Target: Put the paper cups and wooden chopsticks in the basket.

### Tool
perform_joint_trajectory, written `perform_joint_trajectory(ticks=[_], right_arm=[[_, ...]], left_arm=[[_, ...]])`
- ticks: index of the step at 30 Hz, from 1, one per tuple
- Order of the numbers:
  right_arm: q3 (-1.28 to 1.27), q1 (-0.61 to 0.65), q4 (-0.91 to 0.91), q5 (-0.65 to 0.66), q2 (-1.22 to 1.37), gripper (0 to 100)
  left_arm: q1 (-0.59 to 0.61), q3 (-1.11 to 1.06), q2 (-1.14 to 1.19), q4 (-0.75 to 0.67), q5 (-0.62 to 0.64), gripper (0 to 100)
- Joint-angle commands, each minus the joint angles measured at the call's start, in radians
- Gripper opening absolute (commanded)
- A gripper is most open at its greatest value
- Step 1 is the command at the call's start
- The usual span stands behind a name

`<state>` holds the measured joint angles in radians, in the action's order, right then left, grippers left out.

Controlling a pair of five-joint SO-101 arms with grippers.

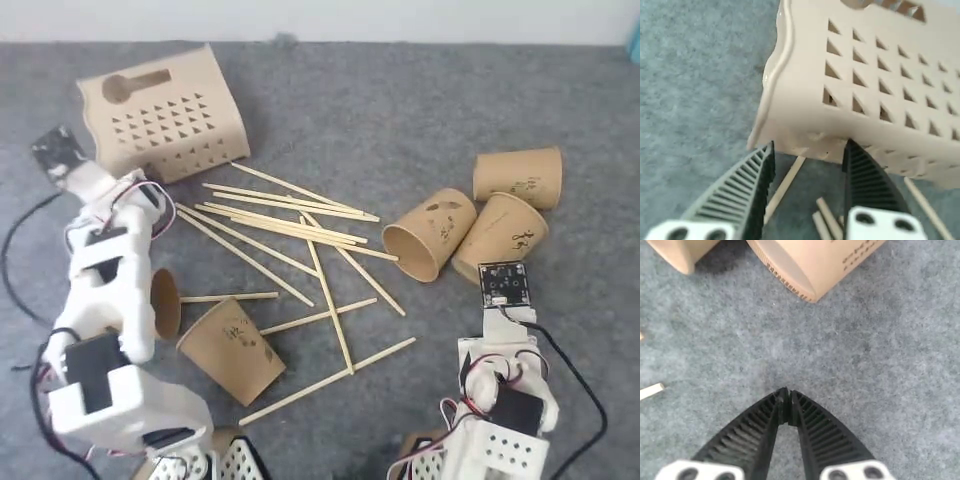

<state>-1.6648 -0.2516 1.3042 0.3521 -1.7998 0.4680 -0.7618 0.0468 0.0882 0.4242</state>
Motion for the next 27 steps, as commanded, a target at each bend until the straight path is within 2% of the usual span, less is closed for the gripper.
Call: perform_joint_trajectory(ticks=[1, 5, 8, 13, 16, 18, 21, 22, 24, 27], right_arm=[[0.012, -0.005, -0.012, 0.009, -0.015, 0.8], [0.012, -0.005, -0.012, 0.009, -0.015, 0.8], [0.012, -0.005, -0.012, 0.009, -0.015, 0.8], [0.012, -0.005, -0.012, 0.009, -0.015, 0.8], [0.012, -0.005, -0.012, 0.009, -0.015, 0.8], [0.012, -0.005, -0.012, 0.009, -0.015, 0.8], [0.012, -0.005, -0.012, 0.009, -0.015, 0.8], [0.012, -0.005, -0.012, 0.009, -0.015, 0.8], [0.012, -0.005, -0.012, 0.009, -0.015, 0.8], [0.012, -0.005, -0.012, 0.009, -0.015, 0.8]], left_arm=[[-0.008, -0.077, -0.075, -0.250, 0.092, 21], [-0.003, -0.197, -0.115, -0.417, 0.092, 21], [0.006, -0.305, -0.201, -0.489, 0.087, 21], [0.087, -0.375, -0.330, -0.506, 0.072, 21], [0.181, -0.326, -0.348, -0.479, 0.149, 21], [0.244, -0.222, -0.339, -0.301, 0.207, 21], [0.282, 0.016, -0.264, 0.110, 0.242, 21], [0.281, 0.091, -0.221, 0.207, 0.242, 20], [0.262, 0.217, -0.121, 0.315, 0.239, 14], [0.242, 0.381, 0.029, 0.393, 0.215, 0]])
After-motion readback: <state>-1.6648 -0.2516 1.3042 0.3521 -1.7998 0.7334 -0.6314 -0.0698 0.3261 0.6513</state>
